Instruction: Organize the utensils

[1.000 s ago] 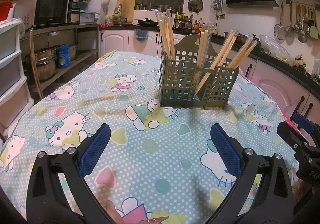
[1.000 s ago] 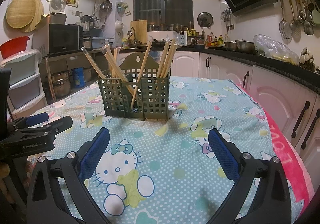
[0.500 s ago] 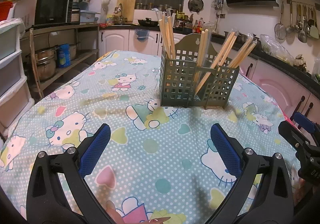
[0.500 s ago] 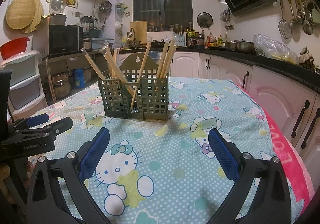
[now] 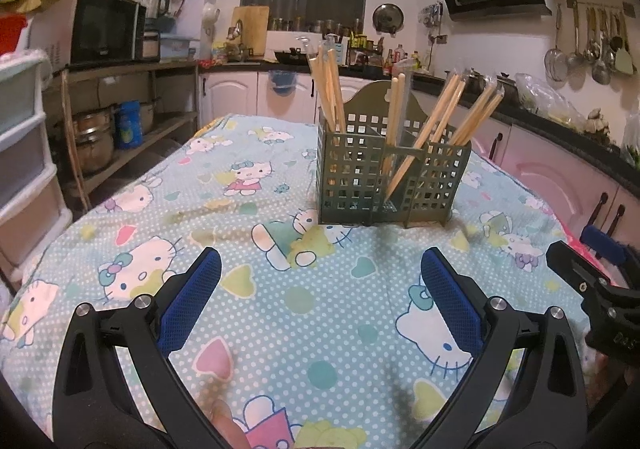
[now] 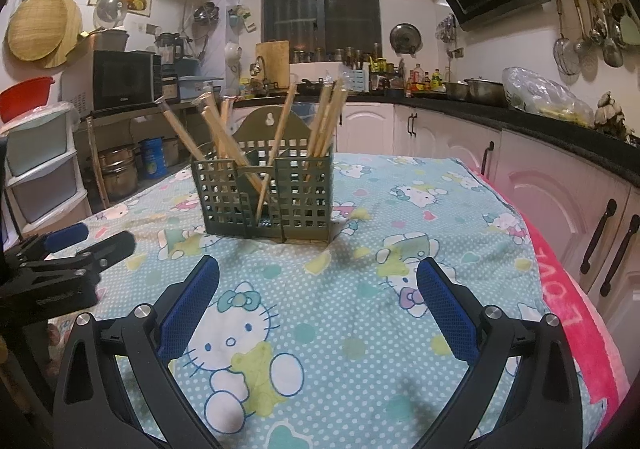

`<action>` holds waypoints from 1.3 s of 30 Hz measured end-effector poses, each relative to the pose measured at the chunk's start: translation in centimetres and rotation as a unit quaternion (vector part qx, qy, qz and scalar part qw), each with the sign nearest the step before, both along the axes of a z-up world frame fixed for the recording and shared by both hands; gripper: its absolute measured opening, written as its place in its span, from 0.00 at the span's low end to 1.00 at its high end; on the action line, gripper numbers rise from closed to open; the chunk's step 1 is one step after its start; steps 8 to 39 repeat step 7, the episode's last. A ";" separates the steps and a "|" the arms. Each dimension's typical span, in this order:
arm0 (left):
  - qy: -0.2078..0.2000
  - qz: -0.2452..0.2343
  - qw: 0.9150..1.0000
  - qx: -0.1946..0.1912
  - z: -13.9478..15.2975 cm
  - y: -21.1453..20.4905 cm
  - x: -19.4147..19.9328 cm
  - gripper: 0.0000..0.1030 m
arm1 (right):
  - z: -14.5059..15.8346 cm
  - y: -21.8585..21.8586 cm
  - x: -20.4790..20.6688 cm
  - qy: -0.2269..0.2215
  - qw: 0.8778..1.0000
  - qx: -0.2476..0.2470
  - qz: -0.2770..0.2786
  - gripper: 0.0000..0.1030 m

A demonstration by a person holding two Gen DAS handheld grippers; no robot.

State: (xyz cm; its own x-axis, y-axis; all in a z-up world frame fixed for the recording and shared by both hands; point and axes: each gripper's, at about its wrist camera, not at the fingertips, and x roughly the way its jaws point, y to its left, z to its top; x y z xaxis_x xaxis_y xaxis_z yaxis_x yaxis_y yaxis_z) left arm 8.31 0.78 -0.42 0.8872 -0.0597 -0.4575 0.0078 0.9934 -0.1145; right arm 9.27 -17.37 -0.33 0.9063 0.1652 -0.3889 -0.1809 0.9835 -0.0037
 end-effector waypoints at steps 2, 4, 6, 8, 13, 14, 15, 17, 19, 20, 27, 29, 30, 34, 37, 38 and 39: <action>0.013 0.004 1.000 -0.010 0.3 0.9 0.6 0.89 | 0.4 -0.9 0.5 0.000 1.000 0.002 -0.017 0.94; 0.026 0.021 0.999 -0.009 0.8 2.8 1.8 0.89 | 0.7 -2.1 1.4 0.010 0.999 -0.012 -0.043 0.94; 0.051 0.048 0.998 -0.006 1.1 5.4 3.7 0.89 | 0.7 -3.8 3.2 0.046 0.996 -0.020 -0.072 0.94; 0.070 0.063 0.996 0.003 1.0 6.6 4.8 0.89 | 0.5 -4.8 4.2 0.070 0.993 -0.024 -0.089 0.94; 0.070 0.063 0.996 0.003 1.0 6.6 4.8 0.89 | 0.5 -4.8 4.2 0.070 0.993 -0.024 -0.089 0.94; 0.070 0.063 0.996 0.003 1.0 6.6 4.8 0.89 | 0.5 -4.8 4.2 0.070 0.993 -0.024 -0.089 0.94; 0.070 0.063 0.996 0.003 1.0 6.6 4.8 0.89 | 0.5 -4.8 4.2 0.070 0.993 -0.024 -0.089 0.94; 0.070 0.063 0.996 0.003 1.0 6.6 4.8 0.89 | 0.5 -4.8 4.2 0.070 0.993 -0.024 -0.089 0.94; 0.070 0.063 0.996 0.003 1.0 6.6 4.8 0.89 | 0.5 -4.8 4.2 0.070 0.993 -0.024 -0.089 0.94; 0.070 0.063 0.996 0.003 1.0 6.6 4.8 0.89 | 0.5 -4.8 4.2 0.070 0.993 -0.024 -0.089 0.94; 0.070 0.063 0.996 0.003 1.0 6.6 4.8 0.89 | 0.5 -4.8 4.2 0.070 0.993 -0.024 -0.089 0.94; 0.070 0.063 0.996 0.003 1.0 6.6 4.8 0.89 | 0.5 -4.8 4.2 0.070 0.993 -0.024 -0.089 0.94; 0.070 0.063 0.996 0.003 1.0 6.6 4.8 0.89 | 0.5 -4.8 4.2 0.070 0.993 -0.024 -0.089 0.94; 0.070 0.063 0.996 0.003 1.0 6.6 4.8 0.89 | 0.5 -4.8 4.2 0.070 0.993 -0.024 -0.089 0.94; 0.070 0.063 0.996 0.003 1.0 6.6 4.8 0.89 | 0.5 -4.8 4.2 0.070 0.993 -0.024 -0.089 0.94; 0.070 0.063 0.996 0.003 1.0 6.6 4.8 0.89 | 0.5 -4.8 4.2 0.070 0.993 -0.024 -0.089 0.94; 0.070 0.063 0.996 0.003 1.0 6.6 4.8 0.89 | 0.5 -4.8 4.2 0.070 0.993 -0.024 -0.089 0.94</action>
